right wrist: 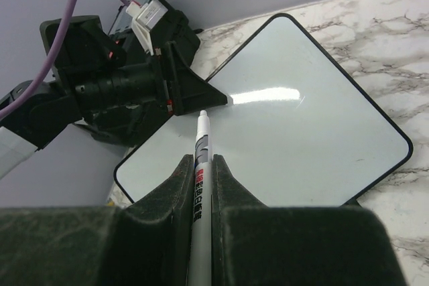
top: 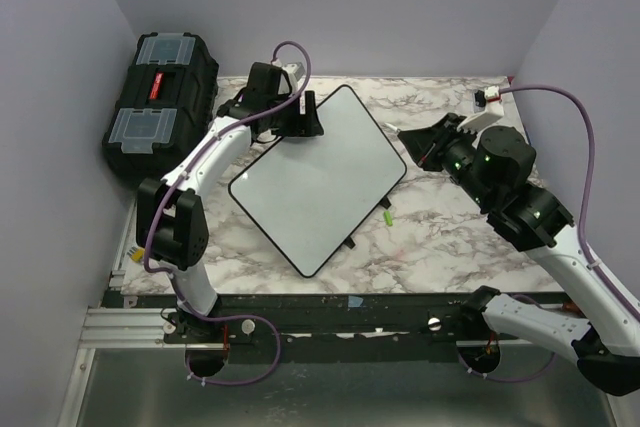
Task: Write a sentence on the whiteboard
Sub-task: Move the whiteboard to the center of the board, then hold the whiteboard on the whiteboard stand.
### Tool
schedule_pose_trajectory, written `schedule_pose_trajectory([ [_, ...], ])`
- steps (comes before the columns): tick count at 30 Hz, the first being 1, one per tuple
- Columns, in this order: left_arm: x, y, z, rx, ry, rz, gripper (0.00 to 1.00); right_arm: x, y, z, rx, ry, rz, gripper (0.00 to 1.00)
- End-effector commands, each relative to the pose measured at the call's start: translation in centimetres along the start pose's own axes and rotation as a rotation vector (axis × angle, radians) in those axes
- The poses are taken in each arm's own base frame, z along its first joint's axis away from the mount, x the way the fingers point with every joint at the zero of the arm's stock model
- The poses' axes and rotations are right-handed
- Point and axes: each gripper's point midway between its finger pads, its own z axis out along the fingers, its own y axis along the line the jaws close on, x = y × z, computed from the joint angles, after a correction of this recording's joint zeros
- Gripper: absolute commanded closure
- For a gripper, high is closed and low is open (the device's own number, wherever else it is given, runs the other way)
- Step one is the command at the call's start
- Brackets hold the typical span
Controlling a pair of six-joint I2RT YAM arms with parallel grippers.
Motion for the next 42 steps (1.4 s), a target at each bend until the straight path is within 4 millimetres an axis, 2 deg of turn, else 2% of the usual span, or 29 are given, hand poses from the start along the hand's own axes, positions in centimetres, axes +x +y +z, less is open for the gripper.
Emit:
schedule_pose_trajectory([
  [1,-1.2,-3.1,-0.2,0.090,-0.013,0.075,0.28,0.1,-1.0,-0.4,0.038,-0.006,-0.017,0.99],
  [5,-2.4,-3.1,-1.2,0.065,-0.049,0.124,0.25,0.2,-1.2,-0.5,0.045,-0.006,-0.012,0.99],
  [10,-3.9,-3.3,-2.9,0.045,-0.108,0.184,0.15,0.1,-1.1,-0.4,0.046,-0.007,-0.009,0.99],
  [11,-4.2,-3.3,-3.3,0.036,-0.119,0.193,0.11,0.0,-1.1,-0.4,0.049,-0.008,-0.009,0.99],
  [12,-4.4,-3.0,-3.7,0.022,-0.128,0.202,0.02,-0.1,-1.1,-0.4,0.052,-0.010,-0.010,0.99],
  [21,-5.8,-0.9,-9.1,0.000,-0.225,0.203,0.01,-0.2,-1.3,-0.3,0.072,-0.009,-0.005,0.99],
  [27,-5.4,2.3,-12.0,-0.003,-0.233,0.155,0.02,-0.2,-1.4,0.0,0.081,-0.009,-0.006,0.99],
  [31,-4.6,4.2,-12.3,0.000,-0.218,0.102,0.06,-0.3,-1.3,0.2,0.084,-0.005,-0.015,0.99],
  [33,-4.0,4.5,-11.9,0.021,-0.197,0.083,0.09,-0.3,-1.1,0.3,0.079,0.001,-0.022,0.99],
  [42,-1.3,3.3,-9.3,0.210,-0.053,0.021,0.22,1.0,-1.0,0.2,0.059,0.067,-0.047,0.99],
])
